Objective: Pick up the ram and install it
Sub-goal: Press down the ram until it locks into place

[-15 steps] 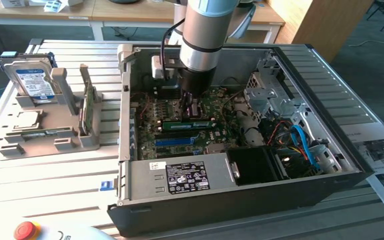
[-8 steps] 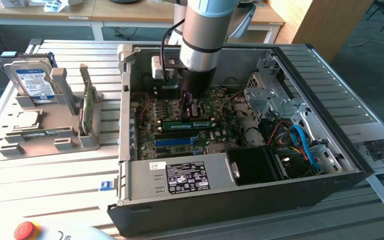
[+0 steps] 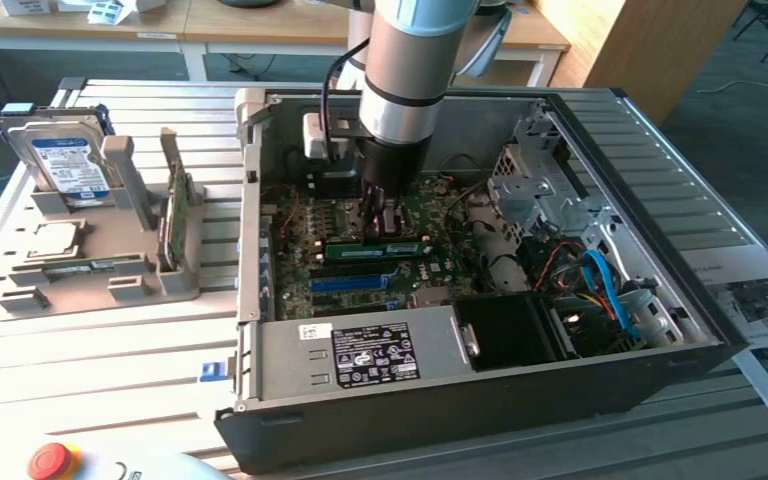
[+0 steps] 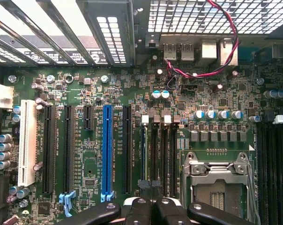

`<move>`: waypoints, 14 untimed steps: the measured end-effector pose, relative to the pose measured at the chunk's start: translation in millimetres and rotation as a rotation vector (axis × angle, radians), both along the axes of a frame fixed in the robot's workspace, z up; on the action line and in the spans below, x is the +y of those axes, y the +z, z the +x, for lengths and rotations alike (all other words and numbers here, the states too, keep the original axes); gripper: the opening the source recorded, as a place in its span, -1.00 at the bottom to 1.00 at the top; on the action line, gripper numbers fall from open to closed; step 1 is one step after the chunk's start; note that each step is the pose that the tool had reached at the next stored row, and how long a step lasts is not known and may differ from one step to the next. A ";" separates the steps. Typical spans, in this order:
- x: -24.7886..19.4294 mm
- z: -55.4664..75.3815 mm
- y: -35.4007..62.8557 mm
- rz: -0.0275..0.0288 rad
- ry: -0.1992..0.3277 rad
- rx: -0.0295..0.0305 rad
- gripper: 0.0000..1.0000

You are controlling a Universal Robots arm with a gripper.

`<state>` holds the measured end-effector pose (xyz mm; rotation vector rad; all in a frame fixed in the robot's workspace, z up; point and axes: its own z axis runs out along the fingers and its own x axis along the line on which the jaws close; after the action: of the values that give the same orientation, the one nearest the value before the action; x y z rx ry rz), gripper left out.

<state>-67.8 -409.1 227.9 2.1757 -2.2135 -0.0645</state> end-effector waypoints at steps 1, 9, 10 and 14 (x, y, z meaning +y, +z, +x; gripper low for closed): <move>0.0 0.0 -0.1 -0.0001 0.000 0.0000 -0.79; 0.0 0.0 -2.0 0.0001 0.000 -0.0001 -0.79; 0.0 0.0 -2.0 0.0001 0.000 -0.0001 -0.79; 0.0 0.0 -2.1 0.0001 0.000 -0.0001 -0.79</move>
<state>-67.8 -409.1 225.8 2.1758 -2.2137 -0.0645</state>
